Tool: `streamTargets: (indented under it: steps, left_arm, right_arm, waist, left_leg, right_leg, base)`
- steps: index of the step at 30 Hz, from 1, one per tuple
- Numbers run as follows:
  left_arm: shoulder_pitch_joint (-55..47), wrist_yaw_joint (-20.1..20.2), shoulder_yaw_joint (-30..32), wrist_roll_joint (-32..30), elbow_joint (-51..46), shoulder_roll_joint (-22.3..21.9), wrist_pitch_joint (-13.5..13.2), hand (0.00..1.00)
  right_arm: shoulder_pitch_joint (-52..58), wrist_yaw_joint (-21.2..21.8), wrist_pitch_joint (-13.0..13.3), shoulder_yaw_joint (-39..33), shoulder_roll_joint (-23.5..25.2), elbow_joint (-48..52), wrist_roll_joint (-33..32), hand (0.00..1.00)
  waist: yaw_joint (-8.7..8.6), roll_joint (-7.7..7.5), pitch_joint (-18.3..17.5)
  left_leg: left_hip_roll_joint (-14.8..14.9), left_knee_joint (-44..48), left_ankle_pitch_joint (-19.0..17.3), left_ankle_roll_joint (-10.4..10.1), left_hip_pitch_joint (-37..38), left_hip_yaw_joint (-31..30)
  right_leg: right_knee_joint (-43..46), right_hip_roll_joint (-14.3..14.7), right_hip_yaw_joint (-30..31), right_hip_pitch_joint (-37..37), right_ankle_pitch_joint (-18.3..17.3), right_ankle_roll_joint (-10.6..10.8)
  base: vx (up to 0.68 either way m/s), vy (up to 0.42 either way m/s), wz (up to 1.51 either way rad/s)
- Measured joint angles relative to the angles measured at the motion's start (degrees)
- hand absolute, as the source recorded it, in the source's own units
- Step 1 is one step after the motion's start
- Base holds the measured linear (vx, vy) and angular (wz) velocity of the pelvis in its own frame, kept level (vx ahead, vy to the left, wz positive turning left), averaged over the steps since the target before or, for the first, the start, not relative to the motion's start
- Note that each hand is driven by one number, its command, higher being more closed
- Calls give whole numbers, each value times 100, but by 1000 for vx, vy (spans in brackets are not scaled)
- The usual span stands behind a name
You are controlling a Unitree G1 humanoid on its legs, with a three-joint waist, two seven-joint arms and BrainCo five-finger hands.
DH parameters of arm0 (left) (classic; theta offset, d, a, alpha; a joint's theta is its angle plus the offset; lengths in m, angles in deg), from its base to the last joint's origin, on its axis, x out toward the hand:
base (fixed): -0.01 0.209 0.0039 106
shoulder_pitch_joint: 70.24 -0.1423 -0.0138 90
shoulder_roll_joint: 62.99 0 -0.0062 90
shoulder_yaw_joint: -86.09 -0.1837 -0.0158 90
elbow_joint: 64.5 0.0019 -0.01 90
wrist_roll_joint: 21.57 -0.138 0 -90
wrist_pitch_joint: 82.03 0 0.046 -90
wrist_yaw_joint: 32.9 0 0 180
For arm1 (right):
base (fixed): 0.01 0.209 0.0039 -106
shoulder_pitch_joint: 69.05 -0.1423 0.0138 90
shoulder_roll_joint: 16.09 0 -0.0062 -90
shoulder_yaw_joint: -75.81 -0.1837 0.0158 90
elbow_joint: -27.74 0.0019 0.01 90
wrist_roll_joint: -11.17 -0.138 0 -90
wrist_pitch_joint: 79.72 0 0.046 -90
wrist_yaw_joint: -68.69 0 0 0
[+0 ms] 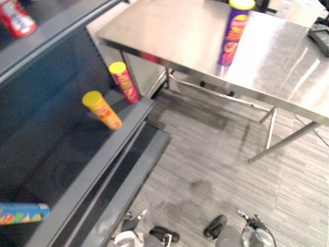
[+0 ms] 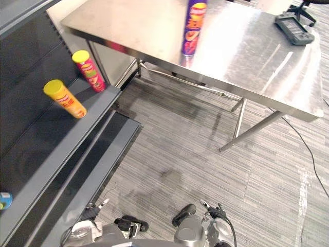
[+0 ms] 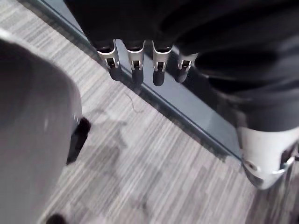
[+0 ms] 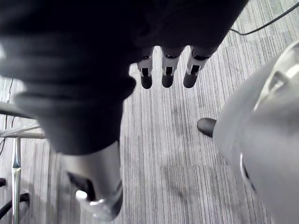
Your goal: Put the gum and the chips on the shelf.
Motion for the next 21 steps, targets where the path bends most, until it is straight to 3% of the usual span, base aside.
streamTargets:
  steps: [7, 16, 21]
  left_arm:
    - [65, -5, 170, 18, 72, -38, 15, 0]
    - [75, -106, 237, -20, 96, -99, 48, 0]
    - [99, -130, 376, -7, 96, -160, 62, 0]
  right_arm:
    - [44, -121, 7, -313, -132, -237, -9, 0]
    - [-11, -222, 35, -749, -56, -219, -24, 0]
    - [30, -211, 38, -751, 106, -213, -233, 0]
  waist:
    - [-95, 38, 13]
    - [-146, 128, 10]
    - [-150, 141, 17]
  left_leg:
    - [157, 44, 123, -20, -45, -129]
    - [110, -36, 191, -1, -152, -79]
    - [253, 235, 195, -2, -11, 11]
  right_leg:
    - [385, -44, -54, -47, -372, -6]
    - [480, -81, -32, -220, -388, -35]
    - [1284, -385, -16, -298, -923, -81]
  base:
    - [-17, -95, 6]
    - [6, -4, 0]
    - [84, -49, -1]
